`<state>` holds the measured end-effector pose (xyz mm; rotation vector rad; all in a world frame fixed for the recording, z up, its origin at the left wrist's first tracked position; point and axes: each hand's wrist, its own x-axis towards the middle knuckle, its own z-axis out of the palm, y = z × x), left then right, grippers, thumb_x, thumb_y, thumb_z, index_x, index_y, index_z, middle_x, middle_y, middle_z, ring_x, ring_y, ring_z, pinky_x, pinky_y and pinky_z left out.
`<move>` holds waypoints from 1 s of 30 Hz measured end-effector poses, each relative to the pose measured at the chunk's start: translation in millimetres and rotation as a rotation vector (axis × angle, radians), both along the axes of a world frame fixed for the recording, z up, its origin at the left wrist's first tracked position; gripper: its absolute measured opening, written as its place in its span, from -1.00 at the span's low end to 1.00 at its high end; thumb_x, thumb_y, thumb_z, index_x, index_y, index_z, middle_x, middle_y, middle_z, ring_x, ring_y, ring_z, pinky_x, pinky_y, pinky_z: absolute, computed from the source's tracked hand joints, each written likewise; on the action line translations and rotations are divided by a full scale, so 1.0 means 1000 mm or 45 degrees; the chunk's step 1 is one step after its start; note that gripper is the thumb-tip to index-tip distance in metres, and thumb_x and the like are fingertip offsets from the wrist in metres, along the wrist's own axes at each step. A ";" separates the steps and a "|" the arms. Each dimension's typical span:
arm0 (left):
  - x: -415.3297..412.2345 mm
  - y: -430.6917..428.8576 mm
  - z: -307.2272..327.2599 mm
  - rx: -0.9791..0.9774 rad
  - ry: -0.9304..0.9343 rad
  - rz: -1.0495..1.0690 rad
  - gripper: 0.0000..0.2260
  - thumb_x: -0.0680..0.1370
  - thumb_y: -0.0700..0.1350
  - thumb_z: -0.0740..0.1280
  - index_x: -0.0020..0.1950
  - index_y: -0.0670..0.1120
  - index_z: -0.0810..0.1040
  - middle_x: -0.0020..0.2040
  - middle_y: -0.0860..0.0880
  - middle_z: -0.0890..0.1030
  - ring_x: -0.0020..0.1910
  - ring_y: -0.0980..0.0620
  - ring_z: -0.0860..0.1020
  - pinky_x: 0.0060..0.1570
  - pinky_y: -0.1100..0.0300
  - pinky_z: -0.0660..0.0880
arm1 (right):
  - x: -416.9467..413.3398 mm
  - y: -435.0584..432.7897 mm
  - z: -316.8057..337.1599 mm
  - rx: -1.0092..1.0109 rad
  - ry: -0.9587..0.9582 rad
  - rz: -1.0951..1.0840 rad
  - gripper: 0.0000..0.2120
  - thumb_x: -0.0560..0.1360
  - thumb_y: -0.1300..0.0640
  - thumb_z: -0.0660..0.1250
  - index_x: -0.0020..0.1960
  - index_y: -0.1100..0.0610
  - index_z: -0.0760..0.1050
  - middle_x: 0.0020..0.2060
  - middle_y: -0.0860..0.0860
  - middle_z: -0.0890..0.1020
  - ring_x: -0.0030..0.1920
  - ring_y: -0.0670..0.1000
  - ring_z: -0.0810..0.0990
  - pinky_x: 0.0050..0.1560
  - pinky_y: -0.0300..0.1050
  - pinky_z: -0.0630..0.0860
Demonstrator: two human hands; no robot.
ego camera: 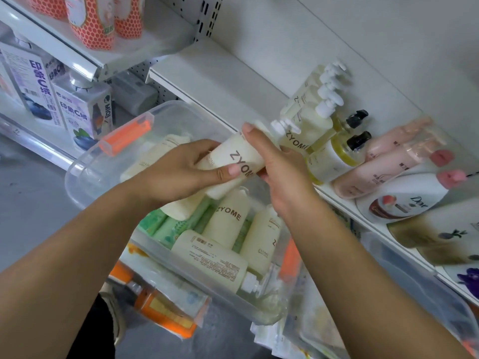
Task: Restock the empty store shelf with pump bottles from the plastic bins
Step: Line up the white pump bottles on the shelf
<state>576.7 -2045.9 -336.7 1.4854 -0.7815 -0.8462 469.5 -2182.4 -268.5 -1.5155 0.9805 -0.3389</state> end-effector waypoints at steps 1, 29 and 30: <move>-0.002 -0.002 0.002 -0.017 0.010 -0.005 -0.48 0.34 0.28 0.51 0.22 0.11 0.57 0.08 0.12 0.67 0.06 0.16 0.64 0.10 0.11 0.56 | 0.004 -0.002 0.007 -0.002 0.004 0.018 -0.68 0.37 -0.08 0.60 -0.05 0.14 0.66 -0.24 -0.01 0.76 -0.19 -0.05 0.75 -0.18 -0.15 0.66; 0.031 -0.046 0.013 -0.246 0.351 0.520 -0.70 0.55 0.21 0.33 0.19 0.12 0.62 0.08 0.13 0.69 0.14 0.11 0.62 0.25 -0.01 0.50 | 0.129 -0.114 0.162 -0.779 0.727 1.074 -0.49 0.35 0.11 0.63 0.25 -0.01 0.56 0.18 0.07 0.62 0.08 0.06 0.73 0.04 0.03 0.69; 0.034 -0.047 0.010 -0.192 0.322 0.567 -0.74 0.56 0.22 0.31 0.13 0.12 0.64 0.05 0.13 0.69 0.11 0.12 0.62 0.26 -0.02 0.50 | 0.132 -0.123 0.162 -0.833 0.734 1.019 -0.49 0.34 0.11 0.64 0.24 -0.02 0.56 0.18 0.06 0.61 0.07 0.05 0.73 0.03 0.01 0.69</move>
